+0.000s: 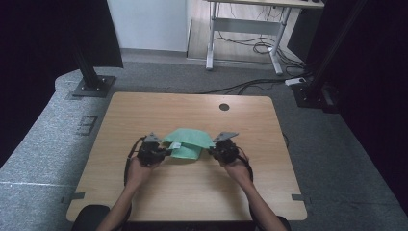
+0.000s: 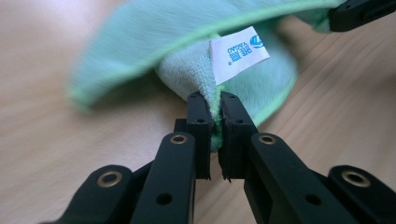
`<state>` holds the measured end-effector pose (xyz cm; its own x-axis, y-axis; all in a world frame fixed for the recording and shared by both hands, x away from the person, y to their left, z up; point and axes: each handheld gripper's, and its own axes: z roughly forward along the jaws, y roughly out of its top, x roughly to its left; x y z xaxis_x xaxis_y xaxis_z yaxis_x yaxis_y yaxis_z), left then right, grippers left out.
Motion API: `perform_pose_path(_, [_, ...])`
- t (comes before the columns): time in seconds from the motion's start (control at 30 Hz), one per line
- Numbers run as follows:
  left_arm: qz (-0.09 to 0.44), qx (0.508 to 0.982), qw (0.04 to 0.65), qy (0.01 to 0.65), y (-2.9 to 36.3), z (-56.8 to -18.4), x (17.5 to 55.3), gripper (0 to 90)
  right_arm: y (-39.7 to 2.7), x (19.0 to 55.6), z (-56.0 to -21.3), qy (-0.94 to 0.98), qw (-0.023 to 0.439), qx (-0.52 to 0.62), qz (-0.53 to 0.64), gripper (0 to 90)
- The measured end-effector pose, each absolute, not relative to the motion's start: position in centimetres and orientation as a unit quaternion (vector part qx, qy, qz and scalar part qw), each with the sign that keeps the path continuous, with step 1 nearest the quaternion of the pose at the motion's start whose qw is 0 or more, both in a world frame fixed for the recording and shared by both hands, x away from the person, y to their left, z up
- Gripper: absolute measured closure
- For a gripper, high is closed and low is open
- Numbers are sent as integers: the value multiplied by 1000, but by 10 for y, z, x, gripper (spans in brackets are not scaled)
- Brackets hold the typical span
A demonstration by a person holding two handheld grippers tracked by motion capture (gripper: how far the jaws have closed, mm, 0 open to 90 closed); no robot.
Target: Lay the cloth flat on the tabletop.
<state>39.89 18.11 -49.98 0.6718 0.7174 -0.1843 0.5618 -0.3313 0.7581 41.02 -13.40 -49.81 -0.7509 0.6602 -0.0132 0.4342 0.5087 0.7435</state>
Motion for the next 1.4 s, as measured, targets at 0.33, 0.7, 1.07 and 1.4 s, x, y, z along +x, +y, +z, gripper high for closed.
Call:
perform_pose_path(0.33, [140, 778, 369, 488, 215, -496, 429, 469, -198, 451, -466, 794, 183, 443, 374, 564])
perform_pose_path(0.7, [152, 787, 365, 474, 207, -515, 429, 218, -214, 438, -497, 787, 163, 462, 374, 366])
perform_pose_path(1.07, [167, 796, 319, 487, 207, -542, 438, 194, -179, 412, -530, 808, 145, 446, 357, 225])
perform_pose_path(1.4, [169, 810, 307, 470, 200, -542, 413, 200, -168, 407, -544, 822, 179, 441, 314, 182])
